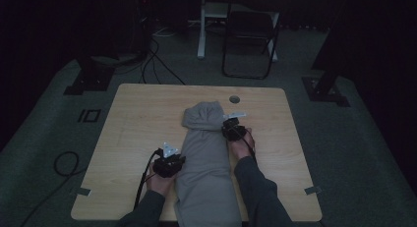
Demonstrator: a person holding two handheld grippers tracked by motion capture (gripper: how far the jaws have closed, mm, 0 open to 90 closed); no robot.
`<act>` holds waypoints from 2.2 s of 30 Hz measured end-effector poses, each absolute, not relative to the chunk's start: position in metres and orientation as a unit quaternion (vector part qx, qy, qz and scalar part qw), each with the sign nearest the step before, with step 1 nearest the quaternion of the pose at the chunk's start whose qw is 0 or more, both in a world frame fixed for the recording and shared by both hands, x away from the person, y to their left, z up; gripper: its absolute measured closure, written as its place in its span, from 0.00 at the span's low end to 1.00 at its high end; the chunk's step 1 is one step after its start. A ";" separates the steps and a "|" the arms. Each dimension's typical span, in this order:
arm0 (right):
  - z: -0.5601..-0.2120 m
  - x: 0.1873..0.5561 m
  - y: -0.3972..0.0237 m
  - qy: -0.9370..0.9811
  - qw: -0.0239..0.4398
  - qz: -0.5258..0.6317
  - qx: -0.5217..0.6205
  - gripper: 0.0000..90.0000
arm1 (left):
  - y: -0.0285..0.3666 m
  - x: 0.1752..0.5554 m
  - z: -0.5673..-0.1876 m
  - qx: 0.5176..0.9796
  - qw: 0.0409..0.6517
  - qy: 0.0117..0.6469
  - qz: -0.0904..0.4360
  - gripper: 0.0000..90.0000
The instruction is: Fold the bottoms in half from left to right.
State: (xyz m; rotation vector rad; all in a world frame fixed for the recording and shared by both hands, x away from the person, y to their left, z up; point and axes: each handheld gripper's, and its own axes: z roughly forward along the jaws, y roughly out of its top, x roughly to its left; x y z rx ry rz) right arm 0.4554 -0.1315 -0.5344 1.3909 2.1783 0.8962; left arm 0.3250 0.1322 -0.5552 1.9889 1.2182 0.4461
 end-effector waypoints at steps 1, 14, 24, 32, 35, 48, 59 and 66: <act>-0.537 0.457 -0.138 0.775 0.202 0.315 0.510 0.97 | 0.132 0.325 -0.555 0.776 0.374 0.477 0.174 0.82; -0.529 0.435 -0.110 0.797 0.170 0.397 0.422 0.60 | 0.125 0.363 -0.534 0.771 0.385 0.476 0.173 0.64; -0.543 0.447 -0.100 0.795 0.201 0.331 0.467 0.96 | 0.101 0.398 -0.546 0.795 0.331 0.475 0.184 0.81; -0.549 0.443 -0.125 0.781 0.192 0.341 0.486 0.92 | 0.103 0.382 -0.548 0.794 0.338 0.472 0.181 0.91; -0.549 0.431 -0.126 0.789 0.181 0.347 0.474 0.90 | 0.107 0.363 -0.549 0.796 0.344 0.466 0.176 0.91; -0.546 0.377 -0.124 0.828 0.155 0.339 0.419 0.90 | 0.131 0.320 -0.539 0.788 0.383 0.455 0.160 0.77; -0.547 0.382 -0.122 0.823 0.147 0.347 0.426 0.90 | 0.132 0.373 -0.549 0.778 0.322 0.503 0.193 0.47; -0.547 0.383 -0.122 0.824 0.146 0.345 0.425 0.90 | 0.124 0.395 -0.542 0.773 0.339 0.507 0.176 0.71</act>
